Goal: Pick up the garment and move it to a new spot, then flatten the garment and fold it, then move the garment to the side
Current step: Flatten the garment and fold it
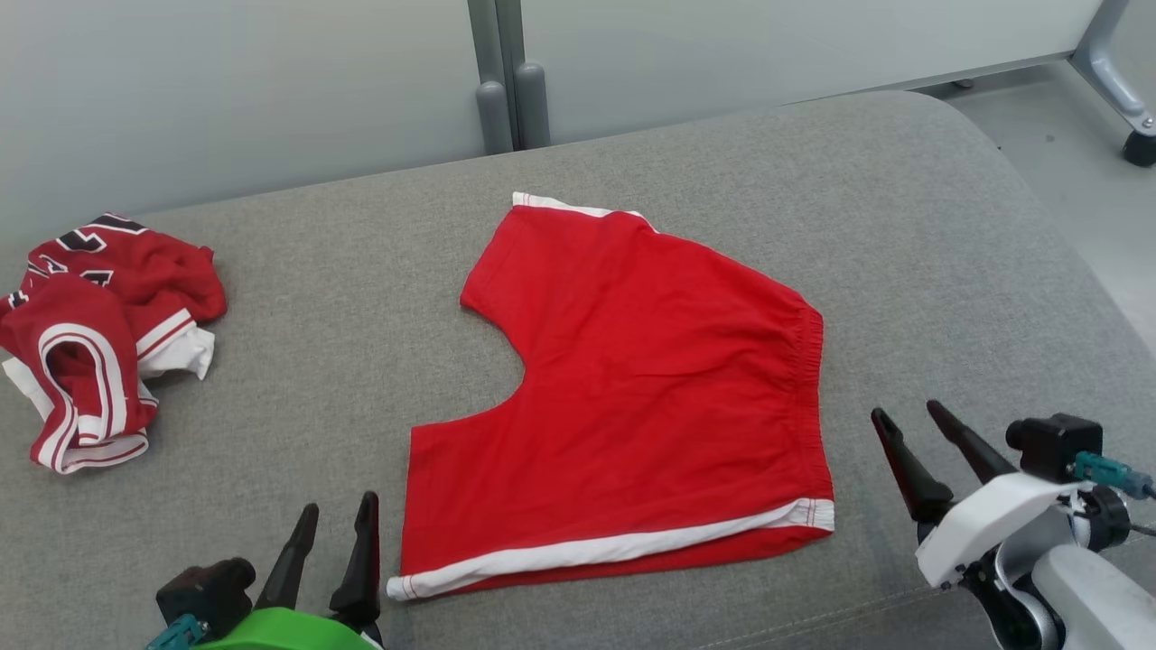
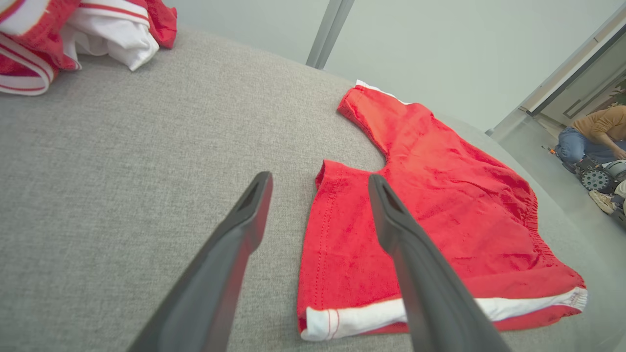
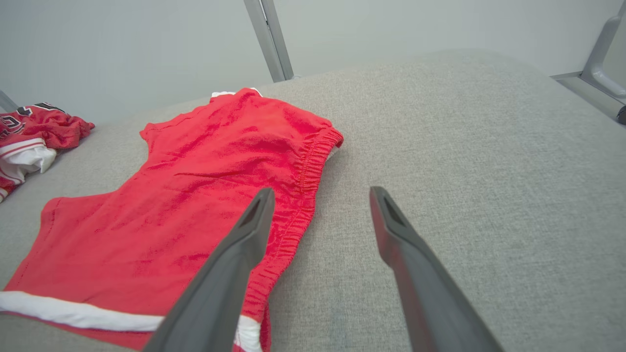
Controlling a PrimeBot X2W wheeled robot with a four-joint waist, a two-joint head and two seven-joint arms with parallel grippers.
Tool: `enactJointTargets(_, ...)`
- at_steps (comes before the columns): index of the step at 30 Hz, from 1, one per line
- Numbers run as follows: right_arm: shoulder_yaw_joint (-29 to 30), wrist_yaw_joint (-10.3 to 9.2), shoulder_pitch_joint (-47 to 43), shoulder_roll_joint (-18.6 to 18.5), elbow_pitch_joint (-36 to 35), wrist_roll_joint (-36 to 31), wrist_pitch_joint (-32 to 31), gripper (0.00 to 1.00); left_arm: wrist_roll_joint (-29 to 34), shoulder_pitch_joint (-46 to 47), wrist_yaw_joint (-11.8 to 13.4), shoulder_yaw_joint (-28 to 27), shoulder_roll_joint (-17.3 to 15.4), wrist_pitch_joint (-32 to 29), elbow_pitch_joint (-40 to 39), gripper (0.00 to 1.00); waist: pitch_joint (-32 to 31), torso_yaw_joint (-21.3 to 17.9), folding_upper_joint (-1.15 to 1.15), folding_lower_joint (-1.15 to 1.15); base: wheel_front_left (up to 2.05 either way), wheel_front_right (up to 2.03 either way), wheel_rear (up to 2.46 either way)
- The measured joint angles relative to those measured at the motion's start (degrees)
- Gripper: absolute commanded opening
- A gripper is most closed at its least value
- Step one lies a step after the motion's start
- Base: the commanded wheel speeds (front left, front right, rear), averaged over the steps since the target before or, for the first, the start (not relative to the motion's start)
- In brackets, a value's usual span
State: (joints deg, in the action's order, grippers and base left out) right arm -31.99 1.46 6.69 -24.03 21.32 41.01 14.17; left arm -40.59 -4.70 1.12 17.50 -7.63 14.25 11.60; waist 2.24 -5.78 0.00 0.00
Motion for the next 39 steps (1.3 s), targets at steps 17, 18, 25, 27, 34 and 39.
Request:
enactJointTargets(17, 3.63, -4.28, 2.25, 1.78, -8.44, -8.16, 0.18, 1.0, 6.82, 2.42, 2.18, -2.2, 1.43, 0.02, -5.0, 1.0, -4.34, 0.51, 0.0, 0.0, 0.0, 0.0, 0.0)
enactJointTargets(18, 3.63, -4.59, 2.25, 2.03, -8.75, -8.78, 0.18, 1.0, 7.12, 2.4, 2.19, -2.18, 1.44, 0.02, -5.0, 1.0, -4.51, 0.57, 0.0, 0.0, 0.0, 0.0, 0.0)
enactJointTargets(25, 5.14, -6.17, 2.17, 4.38, -10.01, -9.67, 0.18, 1.0, 9.2, 2.08, 3.11, -2.88, 1.48, 0.12, -5.05, 1.0, -5.44, 1.08, 0.0, 0.0, 0.0, 0.0, 0.0)
enactJointTargets(27, 6.04, -6.23, 1.97, 4.91, -10.29, -9.73, 0.18, 1.0, 9.39, 1.42, 3.5, -3.37, 1.51, 0.15, -5.27, 1.0, -5.69, 1.27, 0.0, 0.0, 0.0, 0.0, 0.0)
enactJointTargets(34, 6.34, -6.78, 0.32, 5.8, -10.44, -11.15, 0.19, 1.0, 10.22, -0.65, 3.96, -5.03, 1.58, 0.15, -5.63, 1.0, -5.92, 1.58, 0.0, 0.0, 0.0, 0.0, 0.0)
enactJointTargets(39, 6.75, -7.1, -0.48, 6.03, -10.42, -11.41, 0.19, 1.0, 10.58, -1.7, 4.23, -5.84, 1.91, 0.15, -6.15, 1.0, -6.05, 1.85, 0.0, 0.0, 0.0, 0.0, 0.0)
